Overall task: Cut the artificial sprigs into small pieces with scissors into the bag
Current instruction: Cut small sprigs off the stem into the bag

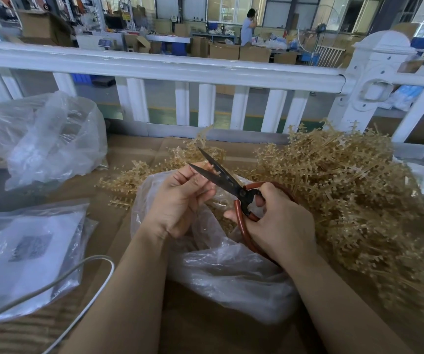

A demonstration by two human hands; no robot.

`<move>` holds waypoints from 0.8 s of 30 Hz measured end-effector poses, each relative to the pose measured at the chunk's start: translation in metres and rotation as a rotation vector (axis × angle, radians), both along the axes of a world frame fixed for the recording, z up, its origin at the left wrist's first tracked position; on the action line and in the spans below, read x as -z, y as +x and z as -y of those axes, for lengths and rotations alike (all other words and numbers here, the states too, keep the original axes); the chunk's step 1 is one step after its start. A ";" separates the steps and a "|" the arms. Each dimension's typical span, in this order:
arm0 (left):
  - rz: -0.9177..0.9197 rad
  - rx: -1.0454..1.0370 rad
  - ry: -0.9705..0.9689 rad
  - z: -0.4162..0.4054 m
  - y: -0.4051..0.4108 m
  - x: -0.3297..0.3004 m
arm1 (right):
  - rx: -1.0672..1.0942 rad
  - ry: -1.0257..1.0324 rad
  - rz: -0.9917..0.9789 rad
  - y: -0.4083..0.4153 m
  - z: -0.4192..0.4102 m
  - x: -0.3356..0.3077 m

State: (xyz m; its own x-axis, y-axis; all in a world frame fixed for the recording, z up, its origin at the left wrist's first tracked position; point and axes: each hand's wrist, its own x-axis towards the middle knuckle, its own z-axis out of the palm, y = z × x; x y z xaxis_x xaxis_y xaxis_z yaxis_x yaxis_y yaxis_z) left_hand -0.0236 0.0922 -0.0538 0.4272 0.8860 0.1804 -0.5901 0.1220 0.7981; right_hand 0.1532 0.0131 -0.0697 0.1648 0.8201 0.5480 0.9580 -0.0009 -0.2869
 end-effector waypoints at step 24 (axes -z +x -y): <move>-0.019 0.028 0.016 0.002 -0.003 -0.004 | -0.090 -0.003 -0.070 -0.001 0.003 0.000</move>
